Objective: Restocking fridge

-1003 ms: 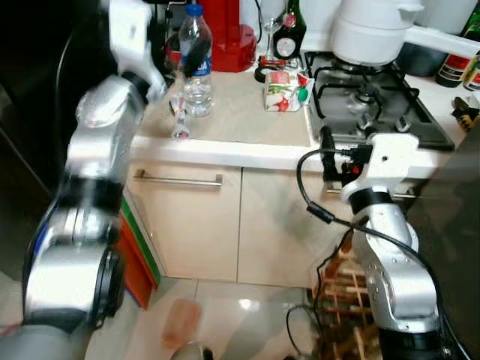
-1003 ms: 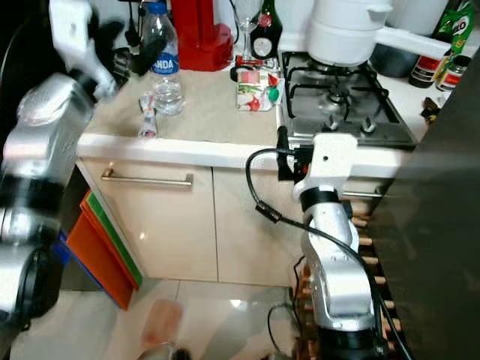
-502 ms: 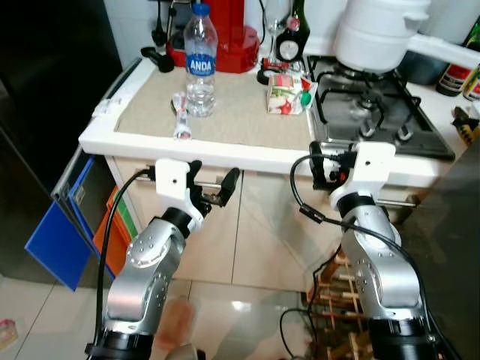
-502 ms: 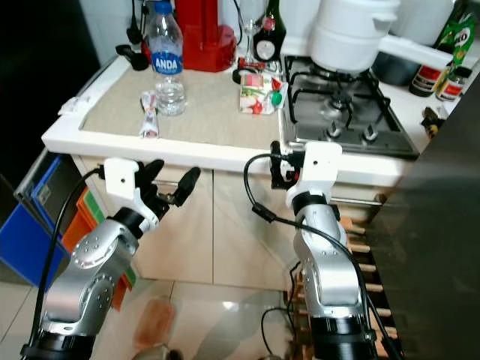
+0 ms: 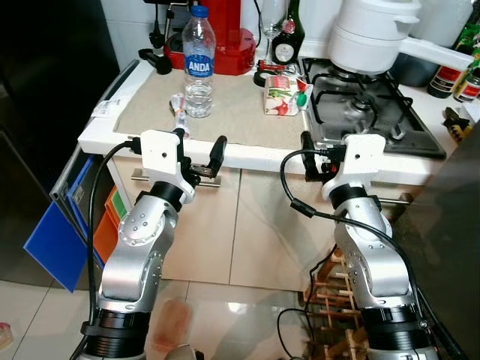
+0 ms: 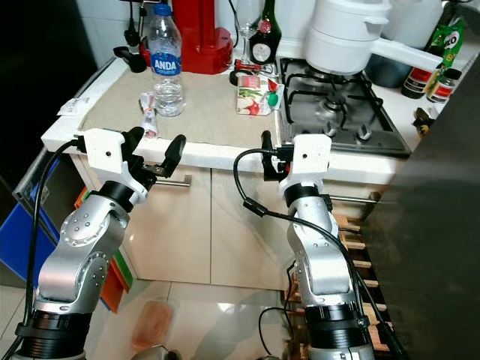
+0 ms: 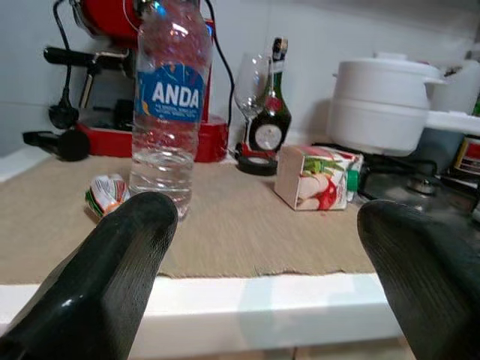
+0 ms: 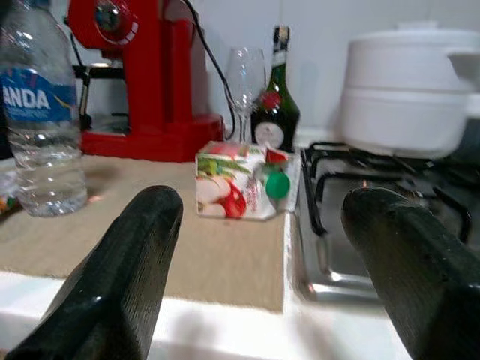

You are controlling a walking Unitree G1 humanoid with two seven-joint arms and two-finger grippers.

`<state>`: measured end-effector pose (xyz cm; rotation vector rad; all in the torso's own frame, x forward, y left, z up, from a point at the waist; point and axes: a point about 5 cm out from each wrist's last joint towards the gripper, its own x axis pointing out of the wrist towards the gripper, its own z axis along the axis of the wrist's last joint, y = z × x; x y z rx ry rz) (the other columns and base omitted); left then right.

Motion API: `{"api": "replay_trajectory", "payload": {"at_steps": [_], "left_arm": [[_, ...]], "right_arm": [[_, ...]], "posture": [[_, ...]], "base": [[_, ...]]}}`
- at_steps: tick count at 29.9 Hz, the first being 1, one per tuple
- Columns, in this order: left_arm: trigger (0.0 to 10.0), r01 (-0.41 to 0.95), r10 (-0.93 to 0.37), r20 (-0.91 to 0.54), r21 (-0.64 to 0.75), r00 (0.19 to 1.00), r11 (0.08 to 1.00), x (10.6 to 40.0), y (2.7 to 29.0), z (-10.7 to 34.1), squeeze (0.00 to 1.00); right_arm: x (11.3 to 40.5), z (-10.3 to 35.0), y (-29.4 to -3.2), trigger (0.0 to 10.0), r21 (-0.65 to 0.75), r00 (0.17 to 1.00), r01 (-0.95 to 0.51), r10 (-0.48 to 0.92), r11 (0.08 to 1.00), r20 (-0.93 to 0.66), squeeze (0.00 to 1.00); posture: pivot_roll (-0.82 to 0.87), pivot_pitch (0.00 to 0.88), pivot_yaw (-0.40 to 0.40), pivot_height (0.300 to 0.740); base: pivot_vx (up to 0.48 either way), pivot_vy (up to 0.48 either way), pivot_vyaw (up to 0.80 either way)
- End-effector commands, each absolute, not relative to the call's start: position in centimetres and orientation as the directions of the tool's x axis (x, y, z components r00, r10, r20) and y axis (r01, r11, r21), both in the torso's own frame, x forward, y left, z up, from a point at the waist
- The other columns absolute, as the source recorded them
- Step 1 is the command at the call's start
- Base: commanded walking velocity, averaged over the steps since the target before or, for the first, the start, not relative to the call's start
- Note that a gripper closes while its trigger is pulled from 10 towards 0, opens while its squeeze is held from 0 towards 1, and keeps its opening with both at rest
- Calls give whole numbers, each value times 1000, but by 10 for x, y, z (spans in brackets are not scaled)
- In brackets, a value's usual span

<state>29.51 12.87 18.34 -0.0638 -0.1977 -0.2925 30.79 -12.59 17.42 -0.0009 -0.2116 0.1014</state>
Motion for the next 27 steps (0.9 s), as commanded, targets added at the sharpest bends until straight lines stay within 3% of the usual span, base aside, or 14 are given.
{"api": "replay_trajectory", "payload": {"at_steps": [1, 10, 16, 23, 27], "left_arm": [[10000, 288, -274, 260, -19, 926, 957, 294, 127, 193, 0], [10000, 307, -314, 380, 82, 870, 948, 292, 118, 221, 0], [10000, 343, -362, 357, 117, 861, 932, 296, 112, 222, 0], [10000, 325, -322, 364, 55, 874, 944, 299, 116, 224, 0], [10000, 315, -307, 369, 40, 877, 948, 298, 116, 224, 0]], "right_arm": [[310, 173, -127, 10000, -22, 973, -102, 104, 995, 208, 0], [316, 175, -125, 10000, -37, 968, -104, 110, 994, 228, 0], [319, 176, -123, 10000, -46, 965, -106, 114, 993, 238, 0], [320, 174, -124, 10000, -50, 965, -104, 113, 993, 236, 0], [321, 173, -123, 10000, -52, 965, -114, 123, 992, 232, 0]], "posture": [[105, 0, -53, 740], [107, 0, -52, 740], [108, 0, -52, 740], [109, 0, -54, 740], [116, 0, -61, 740]], "base": [[428, 0, 0], [428, 0, 0], [435, 0, 0], [439, 0, 0], [338, 339, 0]]}}
